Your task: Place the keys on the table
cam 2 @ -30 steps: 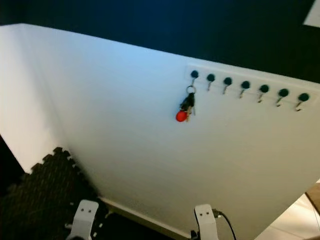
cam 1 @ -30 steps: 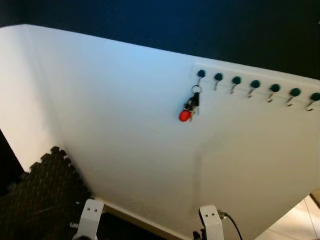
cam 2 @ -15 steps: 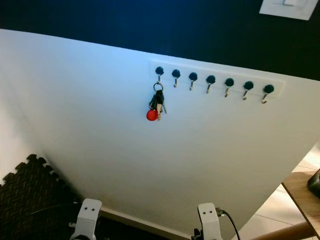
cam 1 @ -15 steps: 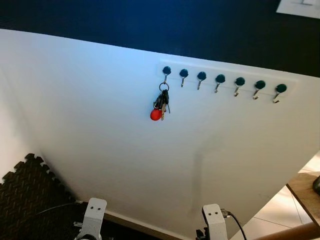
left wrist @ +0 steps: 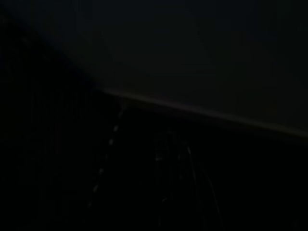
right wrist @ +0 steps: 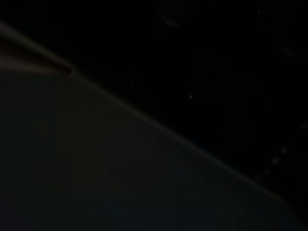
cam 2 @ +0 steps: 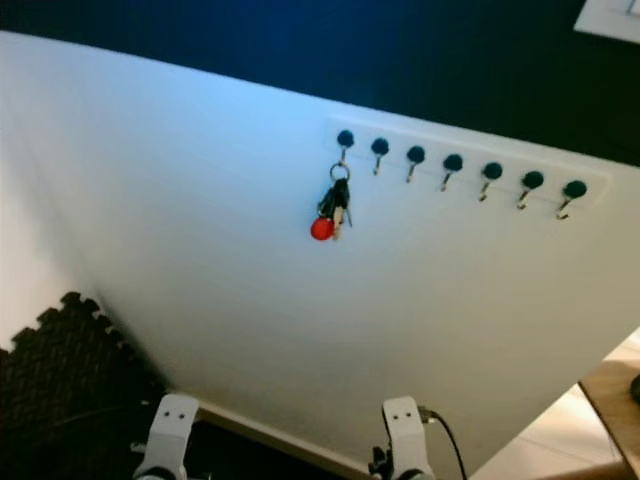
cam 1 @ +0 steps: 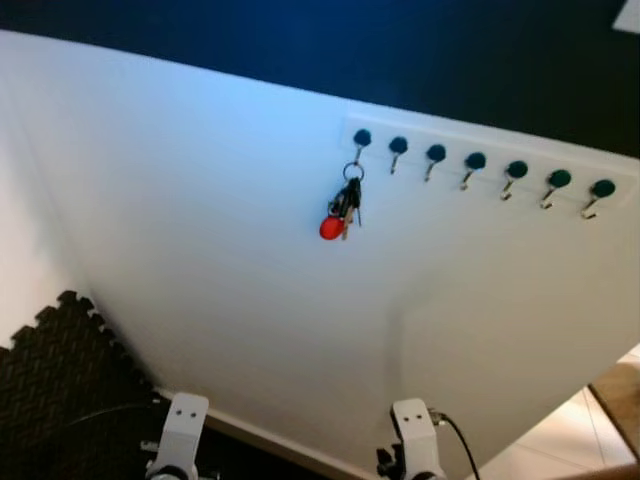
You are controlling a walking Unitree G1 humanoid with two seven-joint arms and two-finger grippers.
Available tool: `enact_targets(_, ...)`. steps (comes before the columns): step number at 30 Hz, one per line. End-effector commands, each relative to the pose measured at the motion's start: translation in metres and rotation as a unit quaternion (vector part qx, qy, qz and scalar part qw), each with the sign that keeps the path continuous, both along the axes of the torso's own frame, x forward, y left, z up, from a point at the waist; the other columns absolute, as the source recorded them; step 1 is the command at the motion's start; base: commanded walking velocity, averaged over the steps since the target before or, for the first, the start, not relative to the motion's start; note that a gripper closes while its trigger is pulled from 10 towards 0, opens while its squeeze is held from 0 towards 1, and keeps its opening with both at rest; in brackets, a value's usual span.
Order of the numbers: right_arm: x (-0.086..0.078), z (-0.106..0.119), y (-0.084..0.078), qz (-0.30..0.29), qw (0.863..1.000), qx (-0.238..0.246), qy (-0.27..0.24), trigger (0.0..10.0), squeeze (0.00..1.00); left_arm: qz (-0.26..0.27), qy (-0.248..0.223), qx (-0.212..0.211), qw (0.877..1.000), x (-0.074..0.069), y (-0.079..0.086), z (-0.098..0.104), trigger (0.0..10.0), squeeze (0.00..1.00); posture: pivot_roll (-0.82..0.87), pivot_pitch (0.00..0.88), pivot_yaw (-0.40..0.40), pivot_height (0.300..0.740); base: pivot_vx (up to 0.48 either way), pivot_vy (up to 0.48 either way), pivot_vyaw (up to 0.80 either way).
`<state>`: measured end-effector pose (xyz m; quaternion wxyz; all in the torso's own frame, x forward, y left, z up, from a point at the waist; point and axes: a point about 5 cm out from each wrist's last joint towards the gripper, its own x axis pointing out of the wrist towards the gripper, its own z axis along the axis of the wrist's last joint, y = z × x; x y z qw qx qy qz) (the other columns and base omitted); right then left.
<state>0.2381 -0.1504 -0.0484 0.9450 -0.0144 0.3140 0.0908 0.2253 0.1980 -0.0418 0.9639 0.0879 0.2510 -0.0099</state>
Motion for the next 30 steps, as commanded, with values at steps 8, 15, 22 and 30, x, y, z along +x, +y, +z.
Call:
enact_targets(8, 0.024, 0.02, 0.005, 0.018, 0.998, 0.014, -0.054, 10.0, 0.0, -0.024, -0.02, 0.007, 0.999, 0.003, -0.007, 0.004, 10.0, 0.0, 0.13, 0.046, -0.088, 0.74, 0.0, 0.0, 0.0)
enact_targets(15, 0.046, 0.046, 0.026, 0.032, 0.979, 0.169, -0.11, 10.0, 0.0, -0.036, -0.085, -0.002, 0.996, 0.008, -0.006, 0.018, 10.0, 0.0, 0.12, 0.053, -0.087, 0.74, 0.0, 0.0, 0.0)
enact_targets(22, 0.06, 0.082, 0.051, 0.1, 0.942, 0.23, -0.222, 10.0, 0.0, -0.019, -0.129, -0.003, 0.991, 0.013, 0.003, 0.031, 10.0, 0.0, 0.12, 0.053, -0.088, 0.74, 0.0, 0.0, 0.0)
enact_targets(30, 0.064, 0.122, 0.078, 0.168, 0.865, 0.385, -0.276, 10.0, 0.0, -0.009, -0.186, -0.049, 0.981, 0.016, 0.004, 0.046, 10.0, 0.0, 0.13, 0.044, -0.1, 0.74, 0.0, 0.0, 0.0)
